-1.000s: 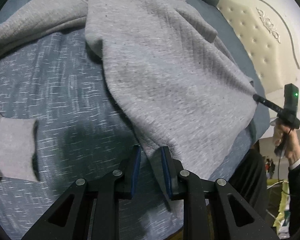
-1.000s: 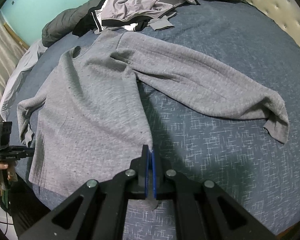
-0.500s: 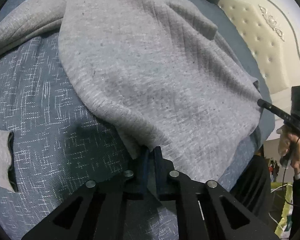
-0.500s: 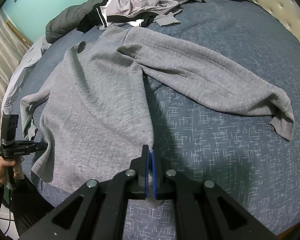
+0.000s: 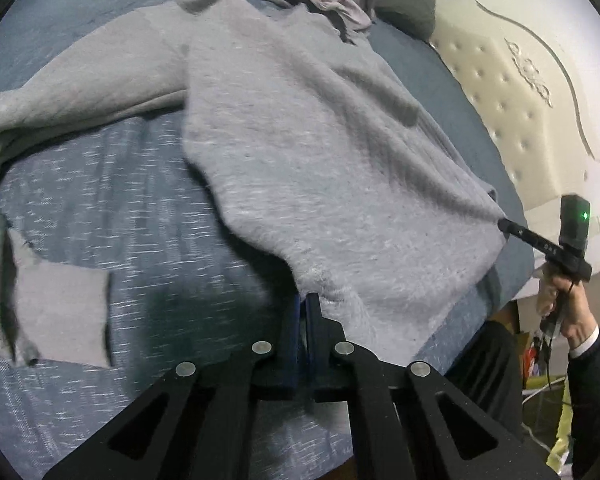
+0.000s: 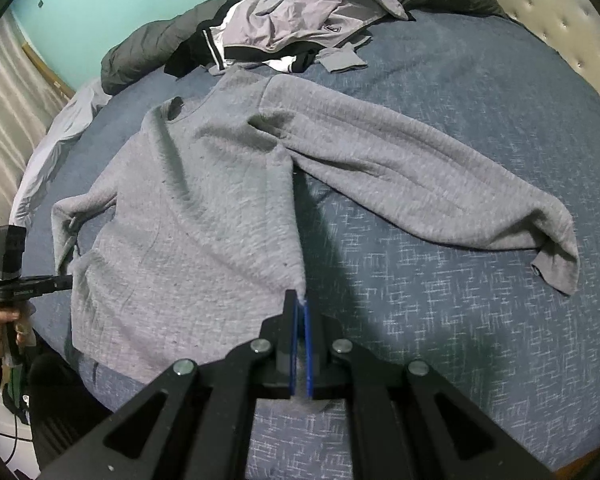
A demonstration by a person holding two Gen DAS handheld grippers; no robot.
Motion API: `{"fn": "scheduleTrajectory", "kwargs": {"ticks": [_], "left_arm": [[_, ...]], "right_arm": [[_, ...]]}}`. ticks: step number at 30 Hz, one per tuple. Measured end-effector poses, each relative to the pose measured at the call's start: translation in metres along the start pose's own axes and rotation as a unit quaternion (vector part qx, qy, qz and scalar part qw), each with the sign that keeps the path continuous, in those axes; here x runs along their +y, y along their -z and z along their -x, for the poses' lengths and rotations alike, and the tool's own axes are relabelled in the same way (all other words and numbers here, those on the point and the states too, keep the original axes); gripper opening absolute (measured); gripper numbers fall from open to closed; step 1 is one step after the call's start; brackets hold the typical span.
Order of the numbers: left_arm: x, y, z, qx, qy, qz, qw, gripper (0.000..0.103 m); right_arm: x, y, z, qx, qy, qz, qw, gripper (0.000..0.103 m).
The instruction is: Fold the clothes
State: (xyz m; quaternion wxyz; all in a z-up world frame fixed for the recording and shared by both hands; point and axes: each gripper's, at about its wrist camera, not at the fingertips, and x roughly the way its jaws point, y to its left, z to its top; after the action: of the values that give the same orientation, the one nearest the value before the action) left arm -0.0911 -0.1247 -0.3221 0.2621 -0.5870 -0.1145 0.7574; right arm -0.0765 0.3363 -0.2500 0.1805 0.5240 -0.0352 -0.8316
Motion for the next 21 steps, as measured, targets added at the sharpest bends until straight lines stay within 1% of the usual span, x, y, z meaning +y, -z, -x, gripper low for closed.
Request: {"fn": "scheduleTrajectory", "kwargs": {"ticks": [3, 6, 7, 9, 10, 11, 14, 19, 21], "left_arm": [[0.007, 0.007, -0.010, 0.023, -0.010, 0.007, 0.9997, 0.003], [0.015, 0.012, -0.015, 0.031, -0.008, 0.017, 0.9993, 0.004], [0.017, 0.013, -0.015, 0.035, -0.004, 0.019, 0.9992, 0.006], [0.019, 0.014, -0.015, 0.039, 0.013, 0.024, 0.9989, 0.019], [0.017, 0.013, -0.015, 0.038, 0.020, 0.025, 0.9988, 0.029], [0.016, 0.014, -0.015, 0.037, 0.025, 0.023, 0.9987, 0.036], [0.014, 0.015, -0.013, 0.038, 0.036, 0.013, 0.9986, 0.036], [0.003, 0.015, -0.034, 0.061, 0.029, -0.003, 0.9977, 0.036], [-0.003, 0.015, -0.045, 0.064, 0.018, -0.014, 0.9977, 0.034]], "right_arm": [[-0.007, 0.003, -0.009, 0.011, 0.008, -0.012, 1.000, 0.002], [-0.008, 0.009, -0.014, 0.019, 0.005, -0.011, 1.000, 0.002], [-0.008, 0.010, -0.014, 0.020, 0.003, -0.010, 1.000, 0.002], [-0.009, 0.012, -0.014, 0.020, 0.000, -0.010, 1.000, 0.002], [-0.009, 0.013, -0.013, 0.019, -0.003, -0.010, 1.000, 0.002], [-0.010, 0.013, -0.013, 0.018, -0.005, -0.010, 1.000, 0.002], [-0.009, 0.013, -0.013, 0.020, -0.006, -0.010, 1.000, 0.002], [-0.005, 0.013, -0.015, 0.024, -0.010, -0.006, 1.000, 0.002], [-0.003, 0.014, -0.014, 0.024, -0.012, -0.003, 1.000, 0.002]]}}
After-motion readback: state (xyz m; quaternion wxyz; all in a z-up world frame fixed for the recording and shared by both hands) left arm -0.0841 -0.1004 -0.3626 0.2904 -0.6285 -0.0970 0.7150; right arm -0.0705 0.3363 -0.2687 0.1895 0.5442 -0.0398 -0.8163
